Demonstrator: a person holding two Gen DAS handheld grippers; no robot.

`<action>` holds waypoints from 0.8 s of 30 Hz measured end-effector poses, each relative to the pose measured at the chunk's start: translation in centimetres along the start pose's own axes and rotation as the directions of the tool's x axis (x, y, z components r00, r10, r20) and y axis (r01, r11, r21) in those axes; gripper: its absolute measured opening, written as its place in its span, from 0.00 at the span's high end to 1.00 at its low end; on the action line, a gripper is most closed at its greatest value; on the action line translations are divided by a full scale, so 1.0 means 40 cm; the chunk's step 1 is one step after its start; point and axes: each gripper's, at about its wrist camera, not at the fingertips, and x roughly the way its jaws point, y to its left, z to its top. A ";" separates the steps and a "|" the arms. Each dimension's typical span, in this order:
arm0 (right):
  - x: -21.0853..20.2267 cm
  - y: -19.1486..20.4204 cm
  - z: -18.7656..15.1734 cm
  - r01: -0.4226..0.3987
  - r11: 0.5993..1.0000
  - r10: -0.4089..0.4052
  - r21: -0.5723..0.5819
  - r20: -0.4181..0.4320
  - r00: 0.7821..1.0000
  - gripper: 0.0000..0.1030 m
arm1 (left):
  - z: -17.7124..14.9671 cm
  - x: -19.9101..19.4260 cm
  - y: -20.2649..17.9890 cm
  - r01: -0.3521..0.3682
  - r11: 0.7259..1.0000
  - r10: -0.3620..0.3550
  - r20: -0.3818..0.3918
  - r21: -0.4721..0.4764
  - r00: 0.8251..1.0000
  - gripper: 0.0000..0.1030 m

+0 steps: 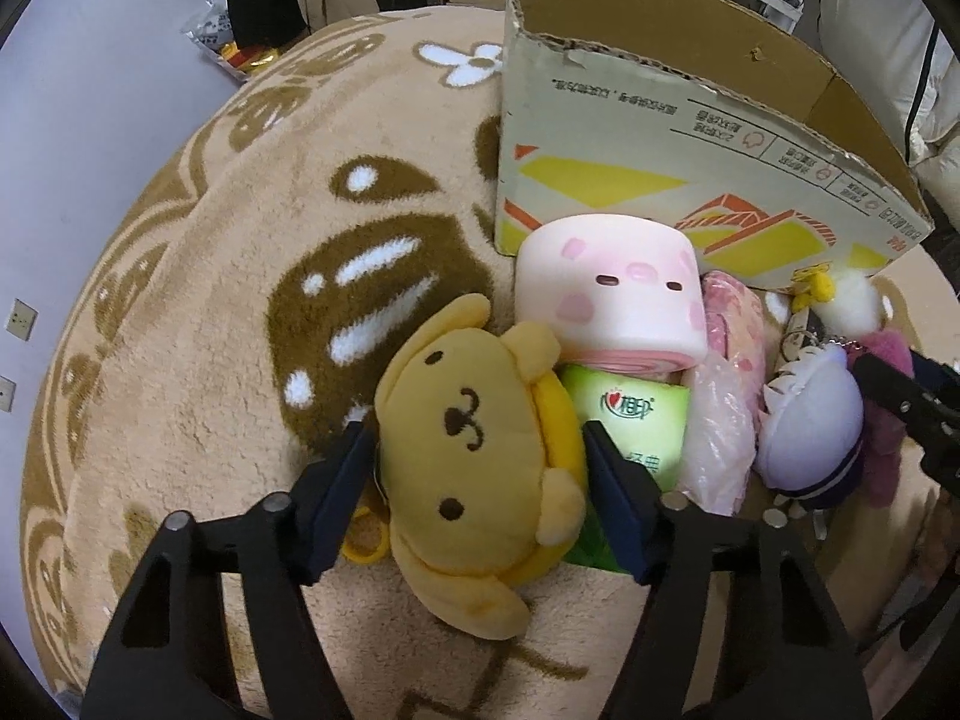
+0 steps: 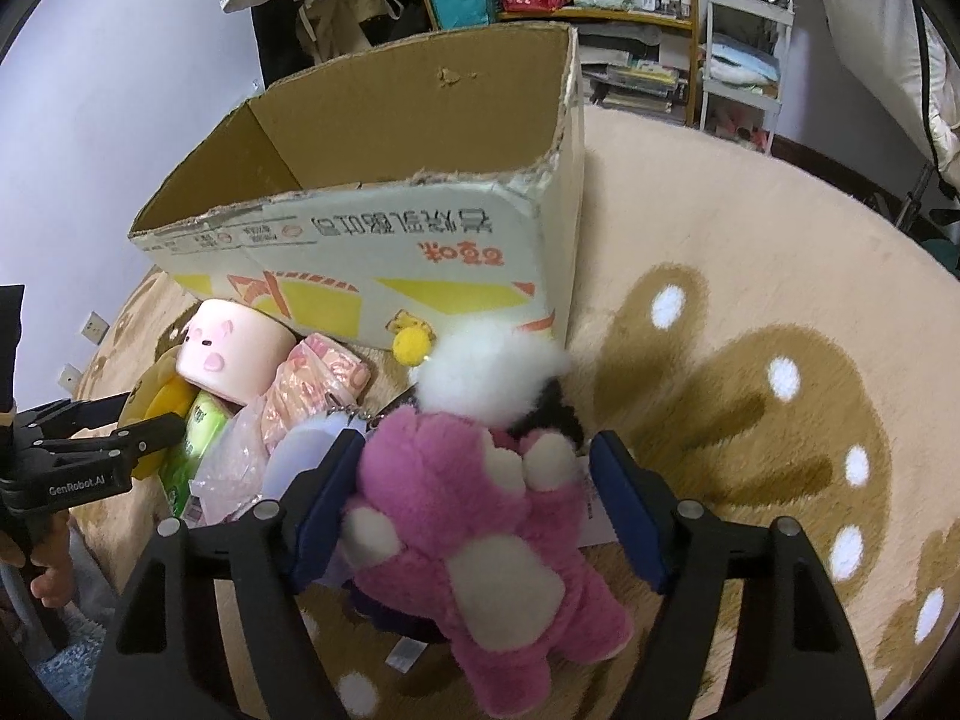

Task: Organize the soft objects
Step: 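Lower left tool onto yellow plush dog while right tool lowers onto pink plush bear, then close left tool on yellow plush dog while right tool closes on pink bear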

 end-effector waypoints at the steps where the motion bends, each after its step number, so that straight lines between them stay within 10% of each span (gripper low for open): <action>1: 0.002 0.002 0.000 -0.004 1.000 0.004 -0.002 -0.005 1.000 0.26 | -0.002 0.001 0.004 0.009 1.000 -0.009 -0.004 -0.008 1.000 0.38; 24: -0.012 0.022 -0.010 -0.002 0.999 0.002 -0.033 -0.001 1.000 0.32 | -0.008 -0.009 0.009 0.020 0.999 -0.021 -0.004 -0.029 1.000 0.43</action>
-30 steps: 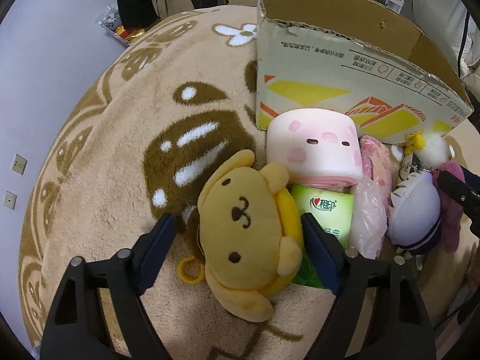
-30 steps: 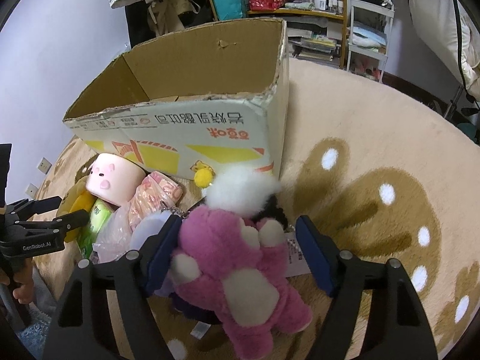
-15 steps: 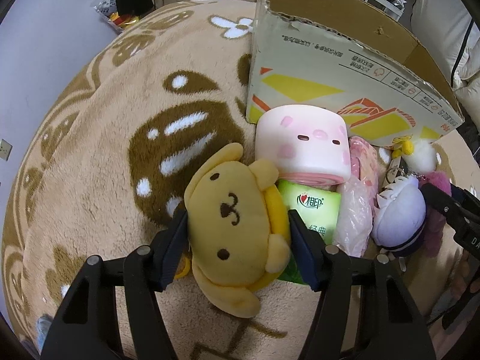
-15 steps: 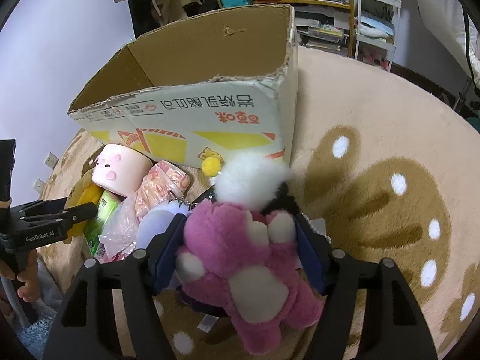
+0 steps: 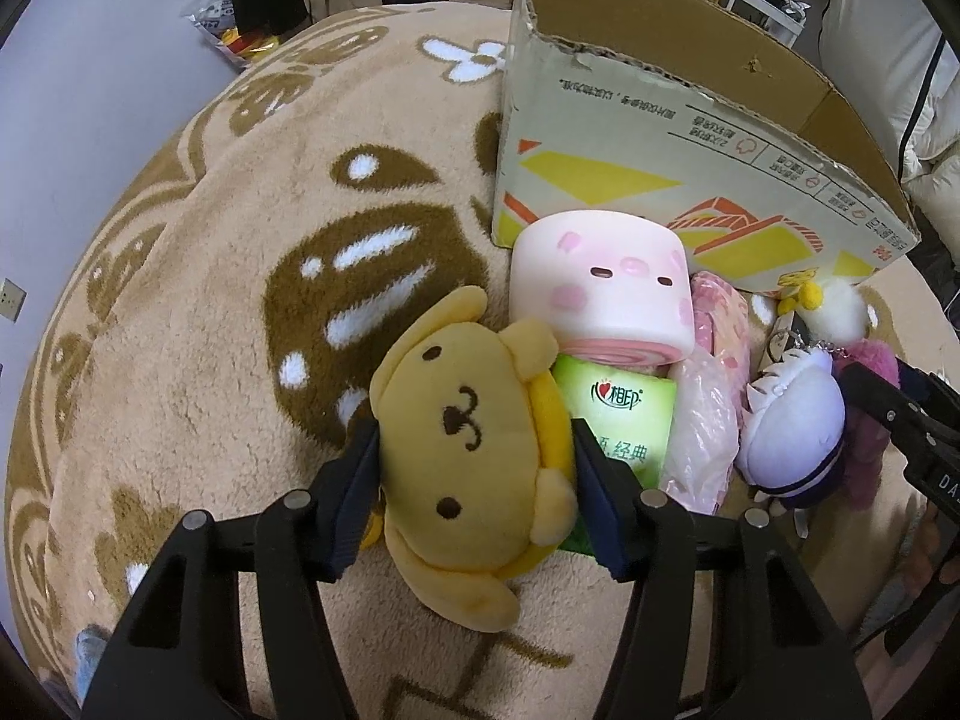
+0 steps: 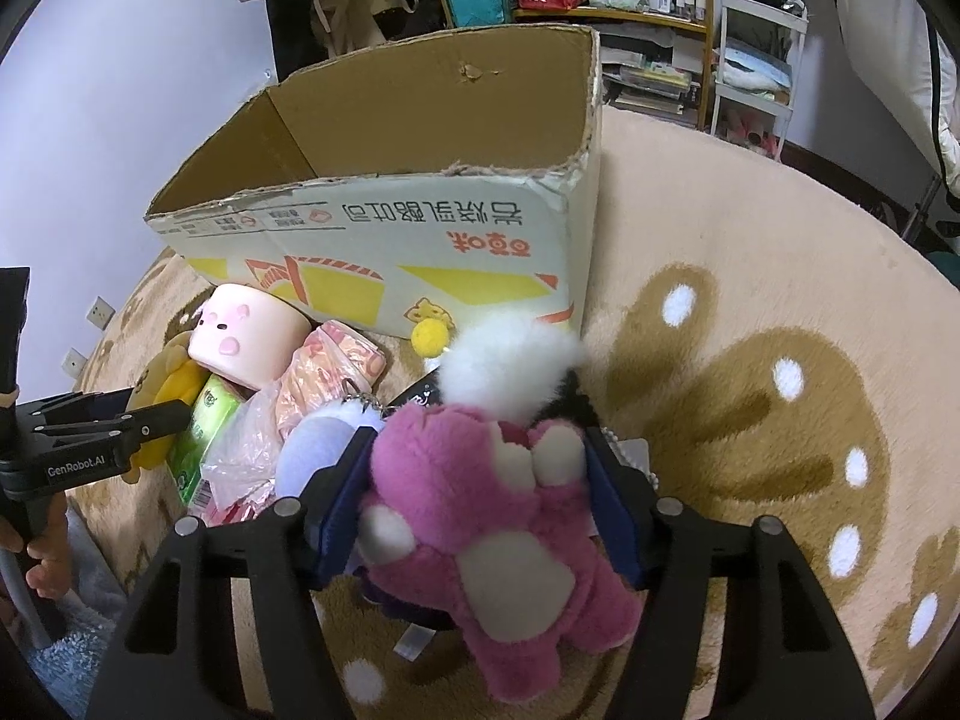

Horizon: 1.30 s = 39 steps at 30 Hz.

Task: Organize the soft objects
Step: 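Close left tool on yellow plush dog while right tool closes on pink bear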

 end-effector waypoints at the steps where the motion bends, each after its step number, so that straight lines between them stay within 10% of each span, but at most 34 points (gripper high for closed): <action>1: -0.002 0.001 0.000 0.001 1.000 -0.001 -0.001 0.002 1.000 0.32 | 0.000 -0.001 0.000 -0.002 1.000 0.002 0.001 0.001 1.000 0.43; 39: -0.074 -0.022 0.003 0.019 0.998 -0.023 0.055 0.072 0.997 0.31 | -0.014 -0.141 0.011 -0.027 0.999 0.034 0.194 -0.038 0.980 0.43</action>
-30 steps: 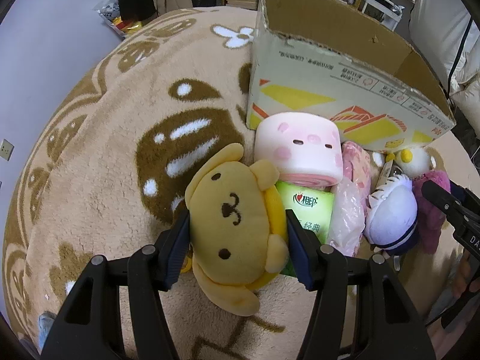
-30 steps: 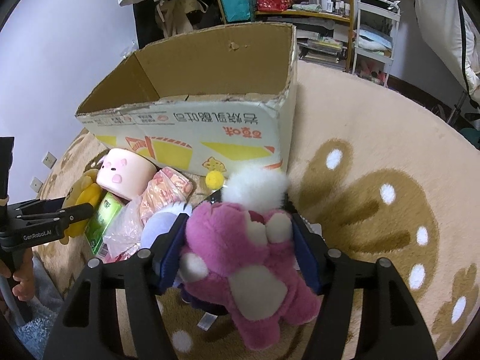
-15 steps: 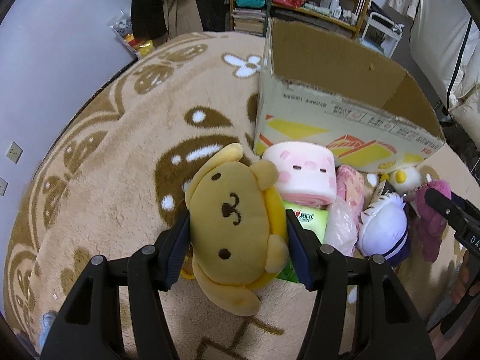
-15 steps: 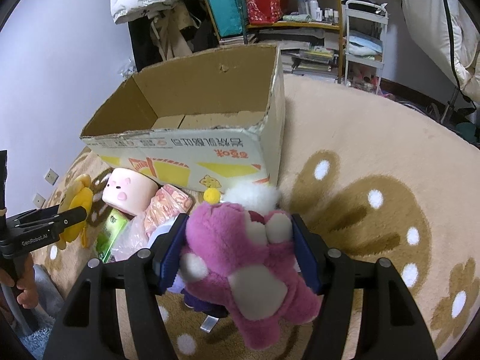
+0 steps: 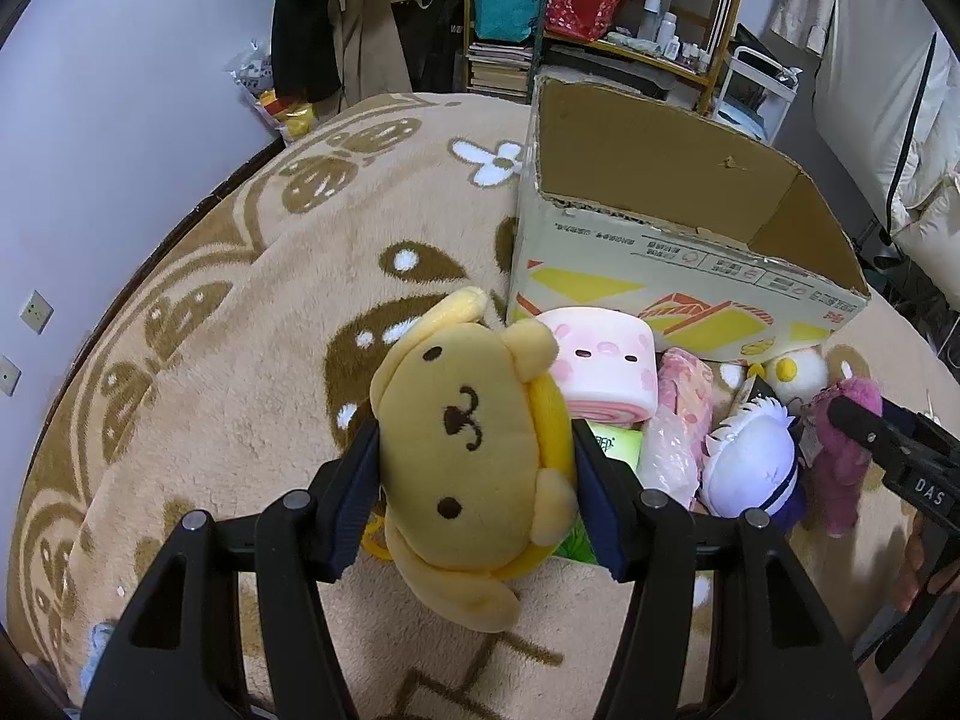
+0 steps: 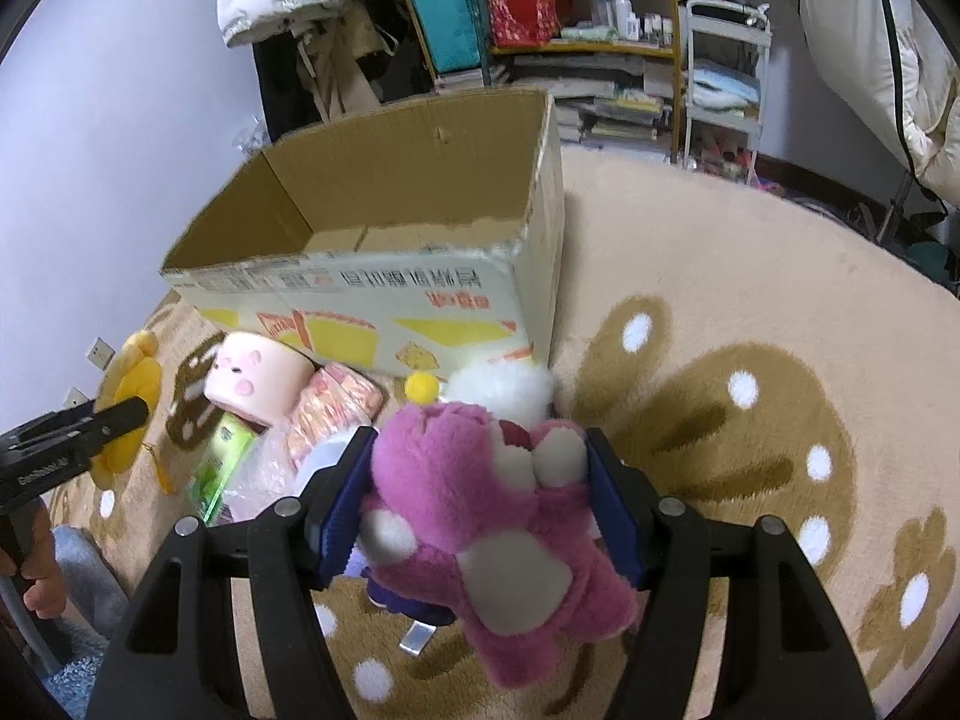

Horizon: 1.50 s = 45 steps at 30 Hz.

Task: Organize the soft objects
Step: 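Close left tool on yellow plush dog while right tool closes on pink bear, then lift yellow dog with left tool while right tool carries pink bear over box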

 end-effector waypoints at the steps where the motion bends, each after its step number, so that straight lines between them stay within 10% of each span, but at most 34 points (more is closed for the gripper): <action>1: 0.000 0.001 -0.001 0.006 1.000 -0.006 -0.003 0.002 1.000 0.32 | 0.001 -0.001 0.001 -0.001 1.000 0.001 0.003 0.000 1.000 0.43; 20: -0.119 0.052 0.023 0.008 0.996 0.014 -0.090 0.242 0.970 0.36 | 0.015 -0.084 0.001 0.021 1.000 -0.018 0.188 -0.014 0.982 0.43; 45: -0.255 0.059 0.123 -0.057 0.993 0.101 -0.099 0.524 0.846 0.36 | 0.132 -0.279 -0.088 -0.034 0.996 -0.011 0.506 0.081 0.862 0.43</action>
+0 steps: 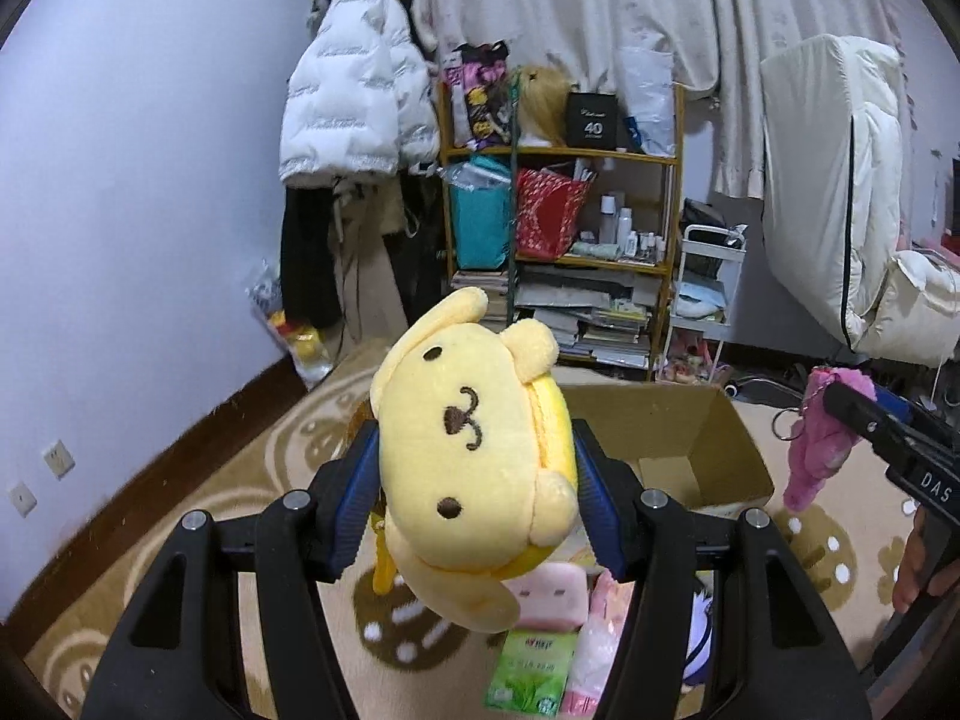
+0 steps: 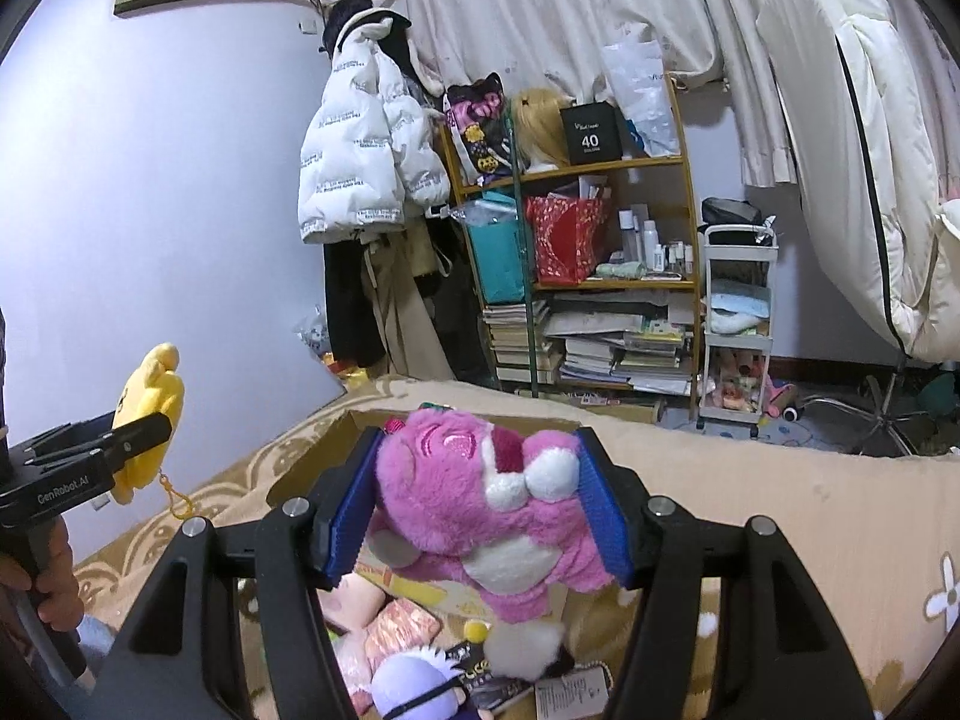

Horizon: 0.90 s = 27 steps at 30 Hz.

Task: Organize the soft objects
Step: 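Lift yellow dog with left tool while right tool carries pink bear over box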

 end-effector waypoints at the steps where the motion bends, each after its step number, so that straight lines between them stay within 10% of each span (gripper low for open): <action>1: 0.004 0.001 0.003 -0.003 1.000 0.003 0.000 0.001 1.000 0.36 | 0.008 0.005 -0.010 0.003 1.000 -0.003 0.004 0.010 1.000 0.43; 27: 0.134 -0.010 0.051 -0.047 0.999 0.046 0.016 0.006 0.999 0.36 | 0.019 0.177 -0.073 0.101 0.994 -0.099 -0.049 0.051 0.994 0.42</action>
